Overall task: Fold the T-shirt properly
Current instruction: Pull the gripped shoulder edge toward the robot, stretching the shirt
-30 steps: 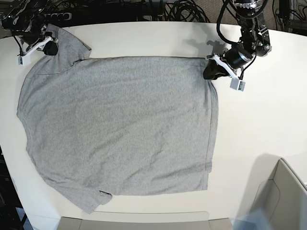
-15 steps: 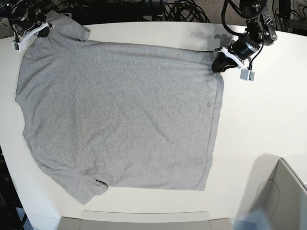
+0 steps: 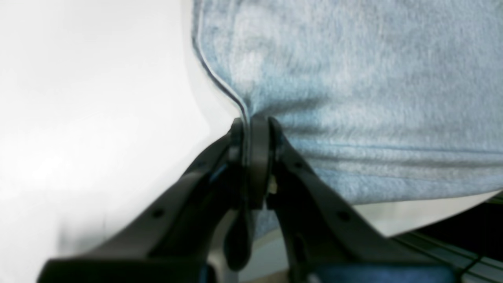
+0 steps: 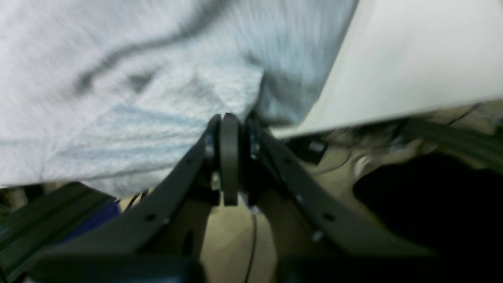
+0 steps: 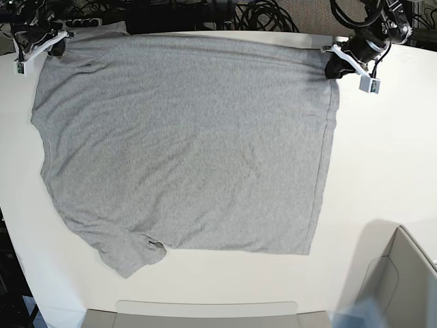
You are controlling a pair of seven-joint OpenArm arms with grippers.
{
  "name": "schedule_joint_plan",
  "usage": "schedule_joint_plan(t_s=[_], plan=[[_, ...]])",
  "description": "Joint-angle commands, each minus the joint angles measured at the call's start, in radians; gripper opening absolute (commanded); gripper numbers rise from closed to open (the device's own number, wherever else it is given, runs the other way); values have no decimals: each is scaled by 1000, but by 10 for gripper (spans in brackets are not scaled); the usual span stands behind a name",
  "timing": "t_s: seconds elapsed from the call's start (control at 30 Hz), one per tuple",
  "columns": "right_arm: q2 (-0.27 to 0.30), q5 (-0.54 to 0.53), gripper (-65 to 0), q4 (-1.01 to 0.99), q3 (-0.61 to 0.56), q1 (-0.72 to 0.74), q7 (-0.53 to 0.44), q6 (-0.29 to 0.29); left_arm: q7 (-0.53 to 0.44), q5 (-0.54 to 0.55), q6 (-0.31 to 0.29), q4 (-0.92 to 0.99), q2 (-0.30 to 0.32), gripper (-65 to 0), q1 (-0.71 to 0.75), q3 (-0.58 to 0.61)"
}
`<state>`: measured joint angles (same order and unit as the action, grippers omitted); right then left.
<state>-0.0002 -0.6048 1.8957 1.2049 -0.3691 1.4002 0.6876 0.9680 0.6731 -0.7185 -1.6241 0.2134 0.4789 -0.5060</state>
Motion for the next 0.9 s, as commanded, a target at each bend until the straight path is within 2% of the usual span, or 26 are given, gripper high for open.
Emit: schedule_joint_plan(t_s=[0.0,0.23,0.4,0.63,0.87], plan=[[9,-4,-650,34,8,2,-4,11,22,-34,20,-18,10,-650,10,-7],[9,-2,-650,74,8,38,-4,11,22,-36,20,-123,-6,-650,33,-10],[10,1,-650,74,6,57,-4,11,22,-37,20,-130,-6,-650,28,-10],[12,118,-650,75,-1,130,-4,11,29,-39,20,-130,-6,-650,-9,-10],[18,139,-650,75,-21,161,-4,11,174,-36,20,-150,-6,-650,-118,-70]])
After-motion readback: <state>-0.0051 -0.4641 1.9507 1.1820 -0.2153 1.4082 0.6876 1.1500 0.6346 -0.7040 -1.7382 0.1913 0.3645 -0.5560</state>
